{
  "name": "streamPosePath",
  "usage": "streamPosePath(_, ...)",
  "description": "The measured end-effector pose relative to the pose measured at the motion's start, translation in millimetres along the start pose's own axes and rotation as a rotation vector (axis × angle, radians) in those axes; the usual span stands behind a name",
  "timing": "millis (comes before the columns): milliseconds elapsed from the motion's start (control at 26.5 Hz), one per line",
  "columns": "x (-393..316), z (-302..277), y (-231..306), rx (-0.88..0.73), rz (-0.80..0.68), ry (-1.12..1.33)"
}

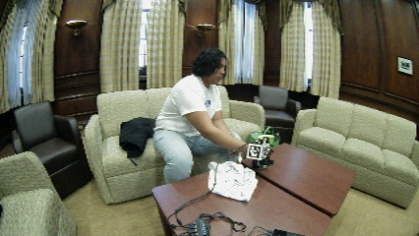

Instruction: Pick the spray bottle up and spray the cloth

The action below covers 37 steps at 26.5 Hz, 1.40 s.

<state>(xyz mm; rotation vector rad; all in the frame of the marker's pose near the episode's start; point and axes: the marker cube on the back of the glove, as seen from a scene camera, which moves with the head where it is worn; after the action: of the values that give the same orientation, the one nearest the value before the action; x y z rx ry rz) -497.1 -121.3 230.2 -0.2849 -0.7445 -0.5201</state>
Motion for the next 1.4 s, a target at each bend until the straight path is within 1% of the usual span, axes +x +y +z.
streamPosePath(151,-8.6,-7.6,16.0,-0.159,0.024,-0.066)
streamPosePath(264,0.9,-11.5,9.0,-0.148,0.024,-0.029)
streamPosePath(453,-2.8,-18.5,17.4,-0.209,0.028,-0.042)
streamPosePath(604,-7.5,-31.7,17.7,-0.150,0.033,-0.060)
streamPosePath(718,6.5,-47.2,32.9,-0.146,0.017,0.095)
streamPosePath(831,19.3,-80.1,53.1,-0.136,0.007,0.250)
streamPosePath(1096,30.3,-154.7,117.8,-0.131,0.052,0.367)
streamPosePath(1398,47.8,-206.1,190.4,-0.175,0.043,0.677)
